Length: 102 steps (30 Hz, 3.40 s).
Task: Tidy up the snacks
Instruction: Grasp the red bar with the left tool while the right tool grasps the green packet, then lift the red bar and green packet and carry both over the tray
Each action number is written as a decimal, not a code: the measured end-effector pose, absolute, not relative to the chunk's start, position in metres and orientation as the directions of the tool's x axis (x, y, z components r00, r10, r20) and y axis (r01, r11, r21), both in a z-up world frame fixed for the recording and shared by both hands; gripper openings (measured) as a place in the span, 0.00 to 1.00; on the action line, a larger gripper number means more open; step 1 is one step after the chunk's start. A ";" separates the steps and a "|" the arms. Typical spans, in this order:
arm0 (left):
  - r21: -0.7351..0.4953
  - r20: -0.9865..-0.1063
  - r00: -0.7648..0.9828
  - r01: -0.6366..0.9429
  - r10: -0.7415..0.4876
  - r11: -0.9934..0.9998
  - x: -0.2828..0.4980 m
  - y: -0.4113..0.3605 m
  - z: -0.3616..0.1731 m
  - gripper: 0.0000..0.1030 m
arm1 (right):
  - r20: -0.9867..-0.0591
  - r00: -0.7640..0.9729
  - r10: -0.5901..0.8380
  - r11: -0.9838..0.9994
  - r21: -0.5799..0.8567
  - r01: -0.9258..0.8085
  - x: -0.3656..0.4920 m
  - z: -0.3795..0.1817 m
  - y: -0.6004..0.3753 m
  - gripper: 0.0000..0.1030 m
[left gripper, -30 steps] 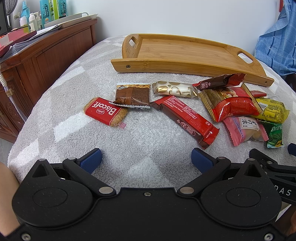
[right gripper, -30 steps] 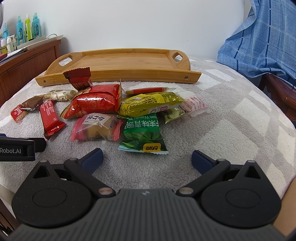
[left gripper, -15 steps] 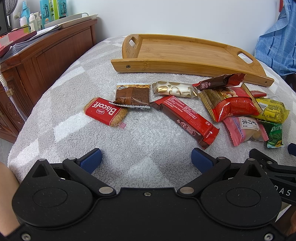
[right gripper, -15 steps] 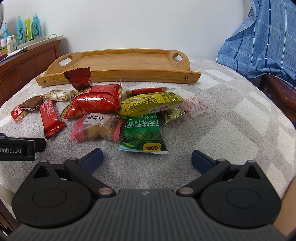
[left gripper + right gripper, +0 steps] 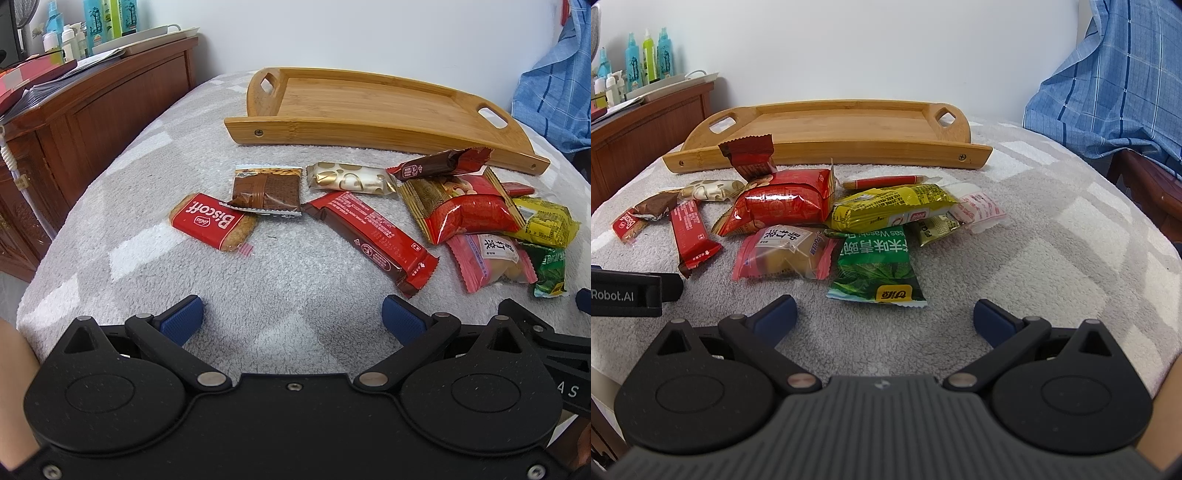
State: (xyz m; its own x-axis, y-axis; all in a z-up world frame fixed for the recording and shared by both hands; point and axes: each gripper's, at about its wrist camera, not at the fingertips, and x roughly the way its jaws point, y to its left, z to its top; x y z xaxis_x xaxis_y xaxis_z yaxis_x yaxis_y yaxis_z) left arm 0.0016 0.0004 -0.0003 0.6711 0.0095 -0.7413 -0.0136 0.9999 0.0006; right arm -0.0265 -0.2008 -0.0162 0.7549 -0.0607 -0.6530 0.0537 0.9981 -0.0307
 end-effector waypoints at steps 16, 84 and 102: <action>-0.002 -0.740 0.670 -0.086 0.057 0.996 -0.005 -0.008 0.006 1.00 | -0.553 0.833 -0.001 1.000 -0.017 -0.010 -0.044 -0.024 -0.210 1.00; -0.114 -0.660 0.744 0.041 -0.106 0.993 0.015 -0.025 0.011 0.64 | -0.517 0.855 0.033 0.993 0.114 0.031 -0.058 -0.003 -0.223 0.42; -0.027 -0.650 0.757 0.065 -0.066 0.998 -0.008 -0.035 0.023 0.22 | -0.500 0.866 0.016 0.996 0.087 0.032 -0.061 0.000 -0.220 0.39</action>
State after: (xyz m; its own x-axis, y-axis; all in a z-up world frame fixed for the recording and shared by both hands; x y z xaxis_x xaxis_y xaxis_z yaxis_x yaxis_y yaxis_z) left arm -0.0082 -0.0354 0.0232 0.7569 -0.0663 -0.6502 0.0646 0.9976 -0.0265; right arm -0.0615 -0.2197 0.0002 0.8657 0.0157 -0.5004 0.0325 0.9956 0.0874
